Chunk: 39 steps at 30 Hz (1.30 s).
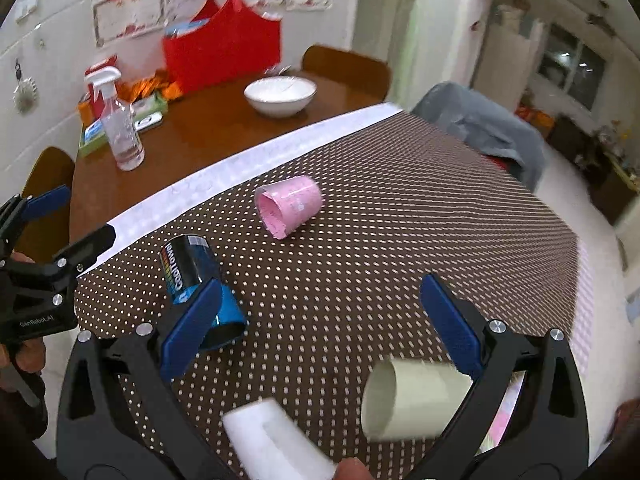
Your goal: Flip cup upside down
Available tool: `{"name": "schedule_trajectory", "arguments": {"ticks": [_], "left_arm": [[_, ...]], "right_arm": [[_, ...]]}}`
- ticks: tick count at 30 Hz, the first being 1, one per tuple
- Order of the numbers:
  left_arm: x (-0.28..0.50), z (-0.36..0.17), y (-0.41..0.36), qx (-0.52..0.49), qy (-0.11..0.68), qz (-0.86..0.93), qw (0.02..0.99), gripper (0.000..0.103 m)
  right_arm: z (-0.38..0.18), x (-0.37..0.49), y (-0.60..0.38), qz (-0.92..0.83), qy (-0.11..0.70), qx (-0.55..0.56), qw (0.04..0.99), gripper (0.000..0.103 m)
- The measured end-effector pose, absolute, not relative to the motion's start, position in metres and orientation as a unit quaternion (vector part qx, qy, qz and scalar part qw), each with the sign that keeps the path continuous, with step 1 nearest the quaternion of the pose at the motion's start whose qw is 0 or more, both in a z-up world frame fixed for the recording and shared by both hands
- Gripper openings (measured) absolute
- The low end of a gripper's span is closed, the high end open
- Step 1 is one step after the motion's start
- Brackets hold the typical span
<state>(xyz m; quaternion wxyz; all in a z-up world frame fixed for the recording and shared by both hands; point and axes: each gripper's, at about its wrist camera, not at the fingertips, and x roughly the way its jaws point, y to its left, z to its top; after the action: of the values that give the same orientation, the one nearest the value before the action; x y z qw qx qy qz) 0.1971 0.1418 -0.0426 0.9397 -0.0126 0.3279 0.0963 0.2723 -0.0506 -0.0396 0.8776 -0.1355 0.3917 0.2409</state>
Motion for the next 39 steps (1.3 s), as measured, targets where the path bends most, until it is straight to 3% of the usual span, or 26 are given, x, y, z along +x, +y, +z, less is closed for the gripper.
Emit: {"name": "schedule_trajectory", "arguments": {"ticks": [16,33,35,37,39], "left_arm": [[0.289,-0.069,0.161,-0.019,0.388,0.132,0.912,0.095],[0.306,-0.087,0.165,-0.025,0.409,0.131,0.903,0.095],[0.305,-0.088,0.166,-0.026,0.41,0.132,0.902,0.095],[0.305,-0.088,0.167,-0.027,0.411,0.133,0.902,0.095],[0.305,-0.088,0.167,-0.028,0.411,0.133,0.901,0.095]], "right_arm": [[-0.092,0.413,0.007,0.376,0.478,-0.208,0.766,0.097],[-0.141,0.437,0.064,0.426,0.496,-0.271,0.706,0.096],[-0.143,0.437,0.069,0.428,0.495,-0.275,0.705,0.093],[-0.146,0.435,0.074,0.428,0.493,-0.281,0.704,0.071],[-0.148,0.429,0.079,0.426,0.49,-0.29,0.703,0.065]]}}
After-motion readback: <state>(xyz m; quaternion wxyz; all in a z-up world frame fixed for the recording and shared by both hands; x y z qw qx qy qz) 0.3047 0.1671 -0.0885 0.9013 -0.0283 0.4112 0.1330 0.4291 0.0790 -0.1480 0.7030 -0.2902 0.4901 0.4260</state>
